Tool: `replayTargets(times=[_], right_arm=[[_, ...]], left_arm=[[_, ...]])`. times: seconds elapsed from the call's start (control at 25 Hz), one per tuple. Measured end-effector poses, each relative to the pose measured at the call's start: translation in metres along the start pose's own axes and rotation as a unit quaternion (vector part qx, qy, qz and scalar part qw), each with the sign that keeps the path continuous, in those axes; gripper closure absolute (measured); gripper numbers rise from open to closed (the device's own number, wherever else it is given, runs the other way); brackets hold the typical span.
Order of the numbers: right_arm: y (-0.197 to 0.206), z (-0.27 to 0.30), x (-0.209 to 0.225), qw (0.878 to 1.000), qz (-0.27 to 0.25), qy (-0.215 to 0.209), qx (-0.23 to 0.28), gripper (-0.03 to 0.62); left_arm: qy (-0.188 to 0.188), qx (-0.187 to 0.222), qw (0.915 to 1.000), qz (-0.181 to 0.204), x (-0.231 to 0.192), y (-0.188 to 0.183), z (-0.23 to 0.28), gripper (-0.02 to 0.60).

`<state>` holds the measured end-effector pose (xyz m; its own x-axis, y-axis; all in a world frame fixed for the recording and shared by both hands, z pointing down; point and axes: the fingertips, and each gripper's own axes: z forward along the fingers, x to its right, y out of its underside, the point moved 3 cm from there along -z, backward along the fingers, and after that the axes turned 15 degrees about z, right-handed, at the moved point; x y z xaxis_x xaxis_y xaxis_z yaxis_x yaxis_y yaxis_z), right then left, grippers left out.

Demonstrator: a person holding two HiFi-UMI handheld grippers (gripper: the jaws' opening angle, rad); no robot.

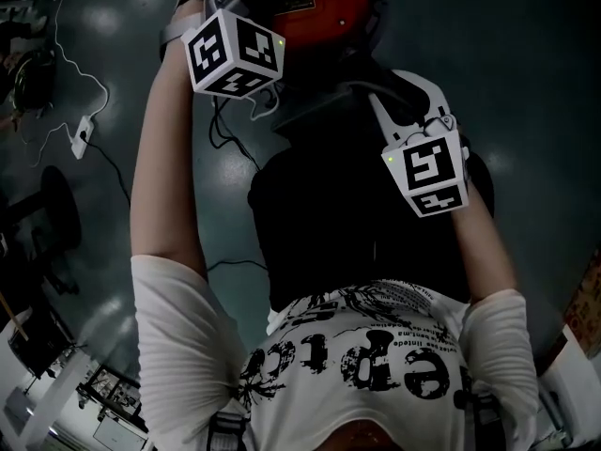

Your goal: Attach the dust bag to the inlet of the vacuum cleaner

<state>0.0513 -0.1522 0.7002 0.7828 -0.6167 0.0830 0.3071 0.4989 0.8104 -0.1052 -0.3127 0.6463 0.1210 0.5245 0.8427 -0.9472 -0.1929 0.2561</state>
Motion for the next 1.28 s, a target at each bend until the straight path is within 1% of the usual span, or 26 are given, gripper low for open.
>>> replayTargets(times=[0.08,0.12,0.16,0.2,0.24,0.28,0.36,0.4,0.44,0.48,0.56,0.64,0.72,0.76,0.8,0.84,0.88,0.92,0.96,1.04,1.08,1.12,1.2,1.24,1.28], right_arm=[[-0.002,-0.005,0.0,1.0,0.004,0.005,0.012,0.477],[-0.003,-0.008,0.0,1.0,0.007,0.003,0.016,0.474],[-0.004,-0.012,-0.002,1.0,0.009,0.0,0.018,0.474],[-0.006,-0.017,-0.004,1.0,0.011,-0.005,0.021,0.474],[-0.007,-0.022,-0.006,1.0,0.014,-0.012,0.024,0.474],[-0.009,-0.024,-0.006,0.999,0.018,-0.019,0.029,0.474],[-0.016,-0.028,-0.004,0.998,0.033,-0.032,0.042,0.474],[-0.02,-0.03,-0.003,0.997,0.042,-0.036,0.049,0.474],[-0.024,-0.034,-0.001,0.997,0.049,-0.036,0.056,0.474],[-0.029,-0.038,0.001,0.996,0.056,-0.035,0.064,0.474],[-0.042,-0.045,0.004,0.994,0.068,-0.031,0.085,0.476],[-0.058,-0.053,0.01,0.99,0.081,-0.022,0.114,0.476],[-0.078,-0.06,0.016,0.985,0.095,-0.015,0.14,0.476],[-0.089,-0.063,0.018,0.983,0.103,-0.015,0.151,0.477],[-0.102,-0.066,0.02,0.981,0.111,-0.015,0.16,0.477],[-0.115,-0.07,0.02,0.978,0.12,-0.013,0.169,0.486],[-0.129,-0.076,0.02,0.976,0.129,-0.009,0.176,0.527],[-0.142,-0.083,0.019,0.974,0.137,-0.006,0.183,0.578],[-0.154,-0.092,0.018,0.972,0.144,-0.004,0.187,0.591],[-0.181,-0.113,0.016,0.971,0.148,-0.004,0.189,0.591],[-0.194,-0.123,0.014,0.972,0.146,-0.004,0.187,0.591],[-0.209,-0.135,0.013,0.973,0.143,-0.004,0.183,0.591],[-0.242,-0.162,0.008,0.975,0.133,-0.003,0.177,0.592],[-0.26,-0.179,0.006,0.976,0.126,0.0,0.177,0.592],[-0.279,-0.197,0.003,0.976,0.119,0.004,0.18,0.592]], left_arm=[[-0.032,-0.033,0.9988,-0.019,-0.005,0.003,-0.003,0.378],[-0.042,-0.045,0.9979,-0.019,-0.006,0.003,-0.004,0.356],[-0.045,-0.051,0.9975,-0.014,-0.006,0.002,-0.005,0.354],[-0.04,-0.049,0.998,-0.003,-0.004,0.001,-0.005,0.354],[-0.025,-0.039,0.9988,0.017,-0.001,-0.002,-0.006,0.354],[-0.001,-0.022,0.9989,0.042,0.003,-0.006,-0.006,0.354],[0.061,0.022,0.9944,0.083,0.008,-0.02,-0.01,0.35],[0.084,0.042,0.9916,0.089,0.008,-0.028,-0.015,0.324],[0.093,0.058,0.9903,0.085,0.005,-0.035,-0.021,0.316],[0.09,0.072,0.9907,0.072,0.0,-0.042,-0.028,0.314],[0.069,0.097,0.9923,0.036,-0.012,-0.05,-0.045,0.314],[0.047,0.119,0.9918,-0.004,-0.021,-0.055,-0.061,0.314],[0.022,0.139,0.9884,-0.057,-0.028,-0.058,-0.077,0.315],[0.004,0.144,0.9855,-0.09,-0.032,-0.058,-0.084,0.316],[-0.021,0.14,0.9817,-0.127,-0.039,-0.057,-0.092,0.341],[-0.049,0.127,0.9773,-0.162,-0.047,-0.054,-0.1,0.419],[-0.072,0.108,0.9731,-0.19,-0.054,-0.052,-0.108,0.538],[-0.083,0.091,0.9696,-0.211,-0.059,-0.052,-0.116,0.577],[-0.085,0.081,0.9662,-0.229,-0.061,-0.056,-0.125,0.577],[-0.082,0.077,0.9598,-0.257,-0.074,-0.07,-0.146,0.577],[-0.086,0.078,0.9536,-0.278,-0.084,-0.077,-0.159,0.577],[-0.095,0.08,0.9425,-0.31,-0.097,-0.082,-0.175,0.577],[-0.113,0.081,0.9096,-0.392,-0.125,-0.092,-0.21,0.577],[-0.118,0.078,0.8958,-0.421,-0.139,-0.099,-0.229,0.577],[-0.125,0.075,0.8863,-0.44,-0.154,-0.107,-0.249,0.577]])
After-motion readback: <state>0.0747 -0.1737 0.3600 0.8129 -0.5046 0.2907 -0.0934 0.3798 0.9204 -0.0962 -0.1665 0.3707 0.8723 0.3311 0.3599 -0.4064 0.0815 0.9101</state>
